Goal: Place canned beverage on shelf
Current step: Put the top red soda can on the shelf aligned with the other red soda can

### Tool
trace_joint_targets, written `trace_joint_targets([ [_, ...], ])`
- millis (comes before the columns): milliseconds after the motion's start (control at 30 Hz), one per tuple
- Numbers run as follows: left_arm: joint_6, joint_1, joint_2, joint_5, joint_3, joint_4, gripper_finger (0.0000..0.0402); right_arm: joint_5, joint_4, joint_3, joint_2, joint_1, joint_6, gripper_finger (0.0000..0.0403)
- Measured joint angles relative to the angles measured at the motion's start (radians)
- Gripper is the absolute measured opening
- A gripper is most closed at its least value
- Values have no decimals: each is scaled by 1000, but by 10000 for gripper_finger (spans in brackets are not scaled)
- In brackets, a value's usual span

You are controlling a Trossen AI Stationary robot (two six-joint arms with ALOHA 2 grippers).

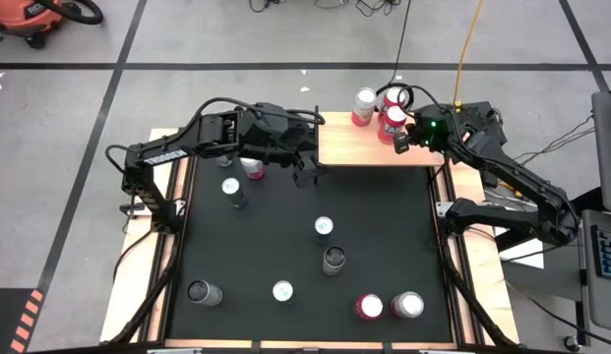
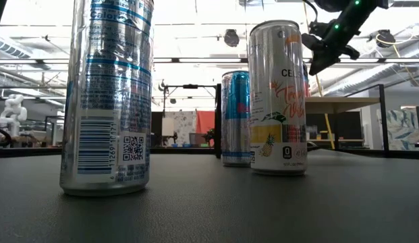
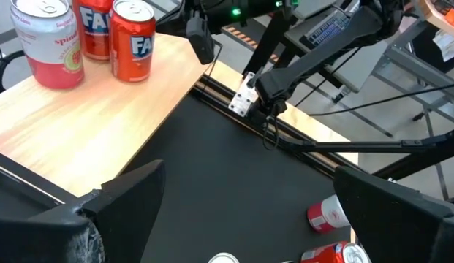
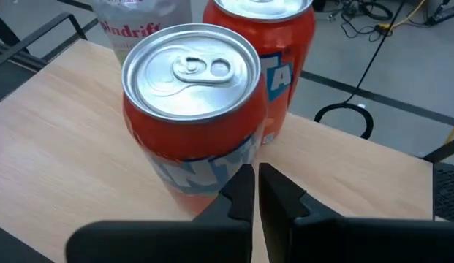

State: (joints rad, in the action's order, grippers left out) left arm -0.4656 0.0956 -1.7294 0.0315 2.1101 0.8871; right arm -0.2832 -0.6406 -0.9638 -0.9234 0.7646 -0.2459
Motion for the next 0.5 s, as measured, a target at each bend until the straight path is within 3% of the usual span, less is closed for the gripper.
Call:
trace_joint_targets([
  [500, 2, 0, 0, 0, 0, 1, 400, 74, 9, 0, 3, 0, -7, 0],
])
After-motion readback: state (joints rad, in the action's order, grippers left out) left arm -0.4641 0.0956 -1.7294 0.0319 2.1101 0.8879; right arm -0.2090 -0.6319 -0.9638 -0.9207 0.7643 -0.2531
